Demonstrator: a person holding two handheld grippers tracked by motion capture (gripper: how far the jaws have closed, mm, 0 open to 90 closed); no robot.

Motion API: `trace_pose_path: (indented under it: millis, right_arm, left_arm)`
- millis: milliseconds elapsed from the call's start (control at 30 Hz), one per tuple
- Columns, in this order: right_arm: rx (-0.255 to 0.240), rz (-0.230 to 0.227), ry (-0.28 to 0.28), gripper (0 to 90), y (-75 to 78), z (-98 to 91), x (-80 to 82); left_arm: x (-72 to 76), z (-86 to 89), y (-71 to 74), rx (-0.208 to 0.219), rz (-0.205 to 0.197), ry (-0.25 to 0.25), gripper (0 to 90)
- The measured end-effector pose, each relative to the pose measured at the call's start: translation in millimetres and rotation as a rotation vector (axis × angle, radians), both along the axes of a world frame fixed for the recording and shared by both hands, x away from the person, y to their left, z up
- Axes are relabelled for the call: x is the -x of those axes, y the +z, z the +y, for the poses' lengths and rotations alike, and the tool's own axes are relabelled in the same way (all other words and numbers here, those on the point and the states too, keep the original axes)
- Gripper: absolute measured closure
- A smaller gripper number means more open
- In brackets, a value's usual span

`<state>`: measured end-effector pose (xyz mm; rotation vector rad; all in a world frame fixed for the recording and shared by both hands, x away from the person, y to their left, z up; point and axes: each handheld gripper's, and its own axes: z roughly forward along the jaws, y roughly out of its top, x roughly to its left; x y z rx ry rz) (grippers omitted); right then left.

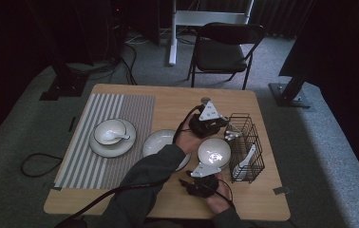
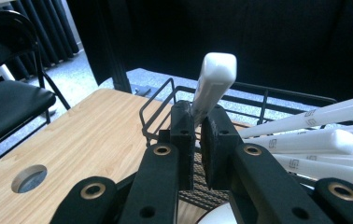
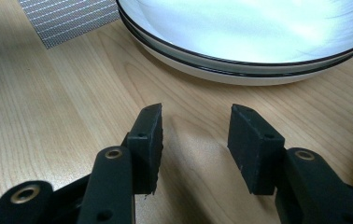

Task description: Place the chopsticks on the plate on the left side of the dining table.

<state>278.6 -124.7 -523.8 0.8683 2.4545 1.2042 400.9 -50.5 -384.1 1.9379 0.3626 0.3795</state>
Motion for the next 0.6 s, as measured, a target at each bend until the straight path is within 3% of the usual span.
trace_pose_path:
  millis: [600]
  right_arm:
    - [0.000, 0.002, 0.001, 54.6, -0.1, 0.2, 0.0]
  left_arm:
    - [3.9, 5.7, 8.9, 0.015, -0.026, 0.004, 84.8]
